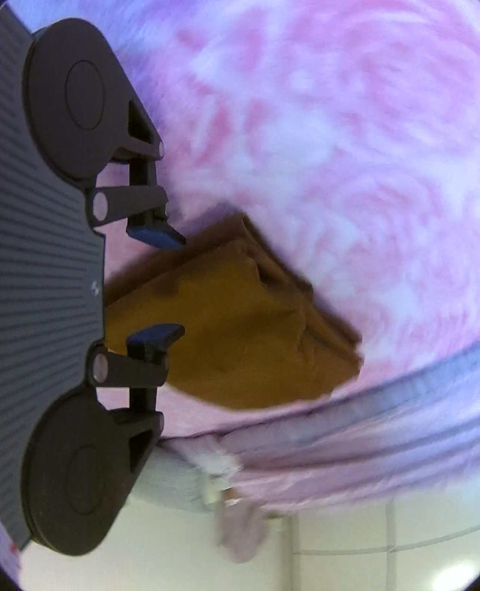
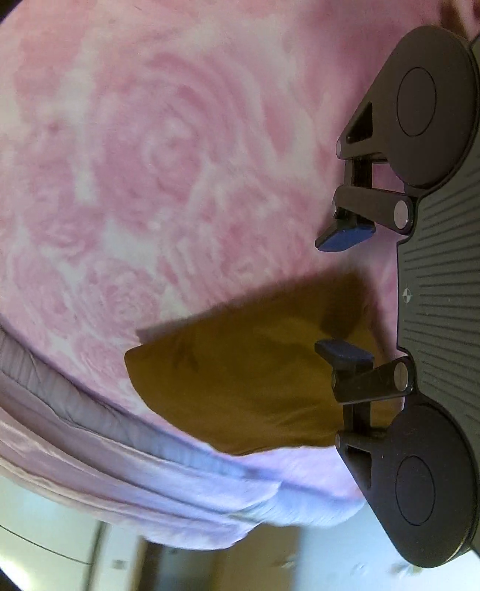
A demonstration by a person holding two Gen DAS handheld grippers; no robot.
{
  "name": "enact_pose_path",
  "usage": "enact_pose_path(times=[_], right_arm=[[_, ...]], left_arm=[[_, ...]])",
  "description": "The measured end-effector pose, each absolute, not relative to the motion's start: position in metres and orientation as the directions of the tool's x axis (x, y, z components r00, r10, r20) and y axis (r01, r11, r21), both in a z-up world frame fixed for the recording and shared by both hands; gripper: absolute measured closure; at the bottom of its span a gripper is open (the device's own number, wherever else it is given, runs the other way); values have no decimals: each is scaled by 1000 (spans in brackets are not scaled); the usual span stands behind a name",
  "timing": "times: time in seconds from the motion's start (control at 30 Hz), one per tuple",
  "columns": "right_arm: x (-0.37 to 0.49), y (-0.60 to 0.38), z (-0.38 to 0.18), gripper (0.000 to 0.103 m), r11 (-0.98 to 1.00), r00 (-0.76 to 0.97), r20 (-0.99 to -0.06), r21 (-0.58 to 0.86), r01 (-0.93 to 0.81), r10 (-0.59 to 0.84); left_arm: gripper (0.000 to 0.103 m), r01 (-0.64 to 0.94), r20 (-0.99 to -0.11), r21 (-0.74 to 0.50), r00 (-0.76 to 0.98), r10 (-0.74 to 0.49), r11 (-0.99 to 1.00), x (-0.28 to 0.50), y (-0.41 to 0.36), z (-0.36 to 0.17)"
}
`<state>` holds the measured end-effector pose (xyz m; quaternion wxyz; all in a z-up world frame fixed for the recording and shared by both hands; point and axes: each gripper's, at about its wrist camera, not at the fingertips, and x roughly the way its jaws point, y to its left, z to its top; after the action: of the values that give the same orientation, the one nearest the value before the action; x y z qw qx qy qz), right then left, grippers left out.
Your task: Fold large clothes
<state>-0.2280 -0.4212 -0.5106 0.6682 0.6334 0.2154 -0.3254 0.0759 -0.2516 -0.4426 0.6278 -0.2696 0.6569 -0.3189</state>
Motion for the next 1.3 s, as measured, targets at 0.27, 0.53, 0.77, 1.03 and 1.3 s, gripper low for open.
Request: enact_pose_path(times=[0.27, 0.53, 0.77, 1.03, 1.3], right_arm=[[-216, -421, -522, 92, 3, 716, -684, 723, 691, -143], [-206, -334, -498, 95, -130, 760, -646, 762, 635, -73], [-177, -305, -512, 68, -81, 676, -707, 676, 732, 208], [-194, -432, -429, 53, 563, 566, -824, 449, 694, -40], [-75, -517, -448, 53, 734, 694, -697, 564, 378, 178]], left_arm=[[95, 76, -671, -739, 6, -741, 669, 75, -269, -459], [95, 370, -715, -646, 11, -699, 668, 116, -239, -402], [90, 419, -787, -565, -15, -616, 711, 144, -224, -412], [82, 382, -791, -559, 21, -612, 736, 101, -189, -403], [82, 318, -754, -516, 272, -598, 795, 98, -197, -396]])
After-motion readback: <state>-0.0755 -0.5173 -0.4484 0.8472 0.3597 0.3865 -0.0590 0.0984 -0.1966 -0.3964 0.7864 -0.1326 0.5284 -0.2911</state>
